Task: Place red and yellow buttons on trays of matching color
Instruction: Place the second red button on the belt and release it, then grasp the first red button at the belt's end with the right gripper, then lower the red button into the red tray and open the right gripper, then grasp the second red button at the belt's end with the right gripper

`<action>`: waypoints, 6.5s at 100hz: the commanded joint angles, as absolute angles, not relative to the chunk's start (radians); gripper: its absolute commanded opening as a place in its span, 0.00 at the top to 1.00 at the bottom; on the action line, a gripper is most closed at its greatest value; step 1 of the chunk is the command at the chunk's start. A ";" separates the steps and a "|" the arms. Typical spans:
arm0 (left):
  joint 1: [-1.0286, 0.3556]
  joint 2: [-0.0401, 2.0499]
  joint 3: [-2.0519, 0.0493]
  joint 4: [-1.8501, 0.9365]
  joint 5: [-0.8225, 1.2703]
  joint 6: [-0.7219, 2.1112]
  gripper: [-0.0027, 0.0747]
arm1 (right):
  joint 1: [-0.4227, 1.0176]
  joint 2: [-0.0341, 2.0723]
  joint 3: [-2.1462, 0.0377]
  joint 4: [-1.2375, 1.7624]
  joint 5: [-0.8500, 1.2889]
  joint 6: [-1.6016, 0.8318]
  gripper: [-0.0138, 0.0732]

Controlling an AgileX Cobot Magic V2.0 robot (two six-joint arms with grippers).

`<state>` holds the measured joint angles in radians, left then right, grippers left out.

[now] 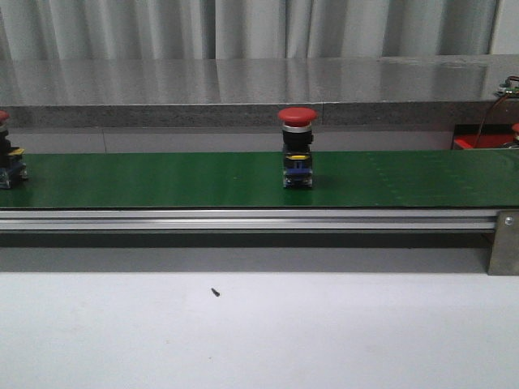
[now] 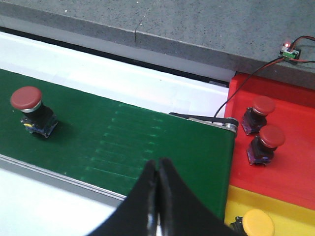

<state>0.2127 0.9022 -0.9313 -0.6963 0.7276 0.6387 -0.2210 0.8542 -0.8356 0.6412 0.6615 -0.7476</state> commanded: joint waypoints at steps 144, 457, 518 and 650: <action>0.103 0.588 -0.580 -0.757 0.399 0.673 0.99 | -0.078 1.289 -0.982 0.692 0.708 -0.758 0.15; 0.103 0.588 -0.580 -0.757 0.399 0.673 0.99 | -0.501 1.990 -1.635 0.544 0.690 -0.696 0.22; 0.103 0.588 -0.580 -0.757 0.399 0.673 0.99 | -0.457 1.647 -1.524 0.638 0.823 -0.710 0.22; 0.103 0.588 -0.580 -0.757 0.399 0.673 0.99 | -0.058 1.566 -1.167 0.638 0.721 -0.926 0.22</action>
<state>0.1108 0.5854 -0.5501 -0.7240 0.4561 0.6742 -0.0605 1.5821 -1.1408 0.6049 0.7622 -0.9015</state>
